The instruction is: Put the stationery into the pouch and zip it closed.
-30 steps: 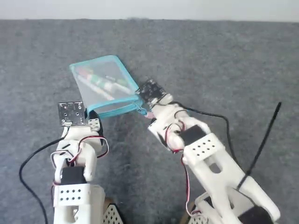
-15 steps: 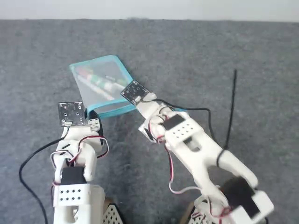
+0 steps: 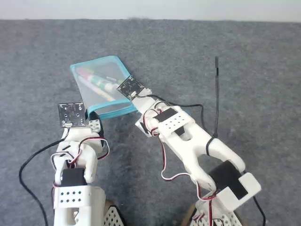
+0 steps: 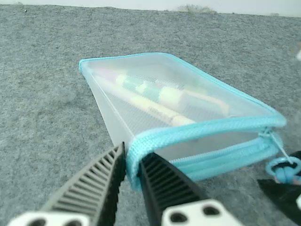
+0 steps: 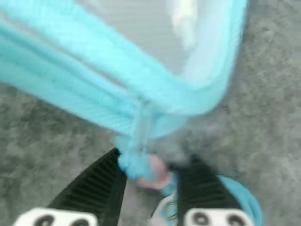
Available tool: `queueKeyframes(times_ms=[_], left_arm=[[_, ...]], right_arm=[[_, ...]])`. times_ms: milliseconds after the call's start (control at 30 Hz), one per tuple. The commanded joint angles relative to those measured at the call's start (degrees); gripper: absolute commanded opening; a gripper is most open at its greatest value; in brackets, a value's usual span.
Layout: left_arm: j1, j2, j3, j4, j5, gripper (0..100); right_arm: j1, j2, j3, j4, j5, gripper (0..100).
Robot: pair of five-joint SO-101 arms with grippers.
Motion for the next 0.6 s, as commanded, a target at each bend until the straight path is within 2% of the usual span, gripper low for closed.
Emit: queueKeyframes(times_ms=[0,300,567], left_arm=[[0.5,-0.8,-2.8,-1.8,-0.4,1],[0.8,-0.8,-2.8,-1.8,-0.5,1],[7.1,-0.8,-2.5,0.5,-2.8,1]], right_arm=[[1.4,-4.8,-3.3,1.1,0.4,0.6],[3.3,-19.6,-2.6,11.7,0.4,0.7],[3.0,-38.9,4.6,17.3,0.8,0.7]])
